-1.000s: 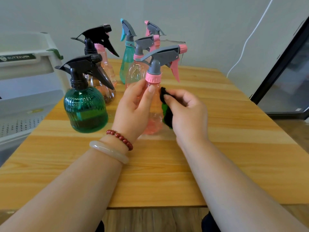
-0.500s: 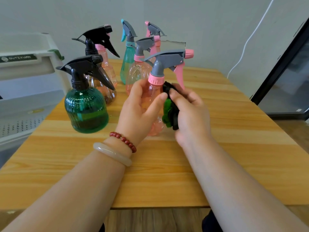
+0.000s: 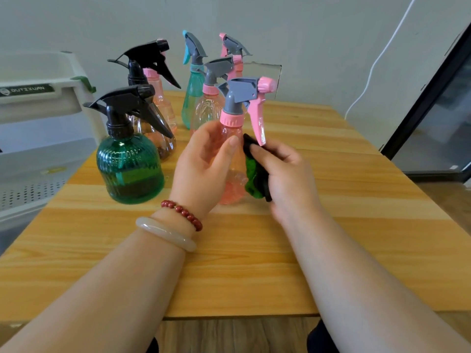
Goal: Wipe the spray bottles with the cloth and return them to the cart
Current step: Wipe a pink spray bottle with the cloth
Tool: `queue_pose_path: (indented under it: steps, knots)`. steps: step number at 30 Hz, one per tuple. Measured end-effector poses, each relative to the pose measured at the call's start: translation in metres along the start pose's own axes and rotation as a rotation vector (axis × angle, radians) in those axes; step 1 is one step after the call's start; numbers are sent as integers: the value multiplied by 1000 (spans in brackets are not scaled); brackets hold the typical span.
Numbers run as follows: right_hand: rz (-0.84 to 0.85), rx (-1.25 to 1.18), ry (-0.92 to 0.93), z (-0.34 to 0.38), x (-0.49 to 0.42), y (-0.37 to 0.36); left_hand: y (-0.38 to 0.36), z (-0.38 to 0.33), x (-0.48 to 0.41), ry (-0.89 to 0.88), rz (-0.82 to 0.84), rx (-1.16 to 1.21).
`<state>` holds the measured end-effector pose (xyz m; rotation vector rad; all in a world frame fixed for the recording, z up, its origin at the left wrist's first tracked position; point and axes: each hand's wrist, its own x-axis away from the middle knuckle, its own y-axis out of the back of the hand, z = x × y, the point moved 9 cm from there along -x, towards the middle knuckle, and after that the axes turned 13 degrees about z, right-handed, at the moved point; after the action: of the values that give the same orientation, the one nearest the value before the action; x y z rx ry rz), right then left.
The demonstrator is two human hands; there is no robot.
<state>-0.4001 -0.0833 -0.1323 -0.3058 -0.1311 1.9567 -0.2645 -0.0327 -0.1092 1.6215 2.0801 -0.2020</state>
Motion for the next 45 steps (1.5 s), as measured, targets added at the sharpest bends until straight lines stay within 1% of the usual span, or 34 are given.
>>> queue_pose_path:
  steps: [3, 5, 7, 9, 11, 14, 16, 17, 19, 21, 22, 25, 27, 28, 30, 32, 33, 37, 39, 41, 43, 45]
  knots:
    - [39, -79, 80, 16, -3, -2, -4, -3, 0, -33, 25, -110]
    - [55, -81, 123, 23, -4, -2, -6, -3, 0, -34, 38, -155]
    - [36, 2, 86, 17, -2, 1, -7, -2, -1, -20, 47, -149]
    - [-8, 79, -6, 7, -1, 7, -5, -2, -2, -10, 40, -154]
    - [-21, 81, -34, 7, -2, 8, -5, -3, -1, -20, 49, -153]
    - [10, -23, 118, 27, -4, 4, -10, -6, 1, -30, 83, -92]
    - [13, 16, 170, 31, -3, 4, -11, -6, 2, -26, 69, -66]
    - [7, 53, 153, 26, -2, 5, -10, -7, 2, -28, 63, -59]
    - [-21, 103, 50, 9, -1, 9, -9, -6, 3, -25, 76, -35]
    - [-40, 91, -15, 1, 0, 10, -9, -7, 4, -35, 94, -39]
    - [-39, 63, 5, 5, 0, 8, -9, -10, 5, -48, 90, -61]
    - [-14, -74, 157, 27, -2, 2, -8, -12, 5, -48, 55, -127]
    - [4, -101, 201, 33, -2, 1, -8, -5, 1, -28, 52, -140]
    - [13, -60, 198, 32, -1, 2, -8, -1, -1, -14, 62, -133]
    - [24, 53, 130, 23, 0, 4, -8, 5, -3, 14, 97, -113]
    - [16, 82, 64, 17, 1, 5, -8, 5, -4, 21, 111, -105]
    - [11, 67, 75, 20, 0, 5, -8, 4, -3, 13, 108, -102]
    - [39, -55, 232, 43, 1, -4, -9, 2, 0, 8, 73, -55]
    - [7, 55, 217, 36, 3, -4, -7, 2, 0, 8, 50, -49]
    - [-25, 170, 136, 21, 5, -1, -3, 3, -1, 28, 33, -29]
    - [-29, 152, 55, 12, 6, 0, -2, 2, 0, 33, 39, -24]
    - [-30, 84, 92, 19, 6, 0, -4, 1, 1, 19, 60, -50]
